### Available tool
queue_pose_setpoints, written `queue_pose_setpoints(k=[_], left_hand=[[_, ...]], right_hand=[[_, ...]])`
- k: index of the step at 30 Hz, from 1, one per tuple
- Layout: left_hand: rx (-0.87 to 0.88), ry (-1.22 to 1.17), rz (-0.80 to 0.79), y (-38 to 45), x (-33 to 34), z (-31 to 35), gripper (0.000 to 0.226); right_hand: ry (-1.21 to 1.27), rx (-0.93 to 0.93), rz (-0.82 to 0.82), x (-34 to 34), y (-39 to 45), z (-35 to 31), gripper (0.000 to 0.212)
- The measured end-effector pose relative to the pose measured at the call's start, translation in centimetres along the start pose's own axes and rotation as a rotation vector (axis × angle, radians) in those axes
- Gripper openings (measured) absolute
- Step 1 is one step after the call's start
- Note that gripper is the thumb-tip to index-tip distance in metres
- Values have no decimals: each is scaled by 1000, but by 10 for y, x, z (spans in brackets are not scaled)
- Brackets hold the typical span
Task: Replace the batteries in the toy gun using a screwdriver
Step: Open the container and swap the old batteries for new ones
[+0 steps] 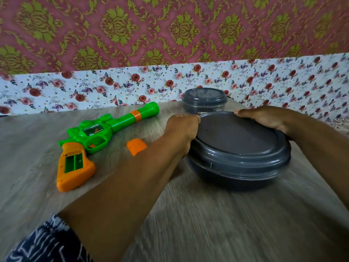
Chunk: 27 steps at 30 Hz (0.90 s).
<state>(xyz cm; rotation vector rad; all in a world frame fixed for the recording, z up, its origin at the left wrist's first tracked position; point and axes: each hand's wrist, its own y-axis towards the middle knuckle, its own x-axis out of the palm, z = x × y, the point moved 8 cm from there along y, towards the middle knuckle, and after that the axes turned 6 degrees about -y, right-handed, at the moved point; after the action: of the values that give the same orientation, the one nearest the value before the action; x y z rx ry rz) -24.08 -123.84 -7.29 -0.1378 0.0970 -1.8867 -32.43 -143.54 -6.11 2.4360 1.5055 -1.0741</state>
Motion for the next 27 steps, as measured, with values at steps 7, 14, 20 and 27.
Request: queue_pose_setpoints(k=[7, 14, 20, 27], left_hand=[[-26, -26, 80, -6, -8, -6, 45], [123, 184, 79, -23, -17, 4, 48], [268, 194, 77, -51, -67, 30, 17], [357, 138, 345, -64, -182, 48, 28]], right_hand=[[0, 28, 104, -7, -8, 0, 75], [-143, -13, 272, -18, -19, -7, 71], [-516, -407, 560, -22, -66, -78, 41], [-651, -888, 167, 107, -136, -159, 16]])
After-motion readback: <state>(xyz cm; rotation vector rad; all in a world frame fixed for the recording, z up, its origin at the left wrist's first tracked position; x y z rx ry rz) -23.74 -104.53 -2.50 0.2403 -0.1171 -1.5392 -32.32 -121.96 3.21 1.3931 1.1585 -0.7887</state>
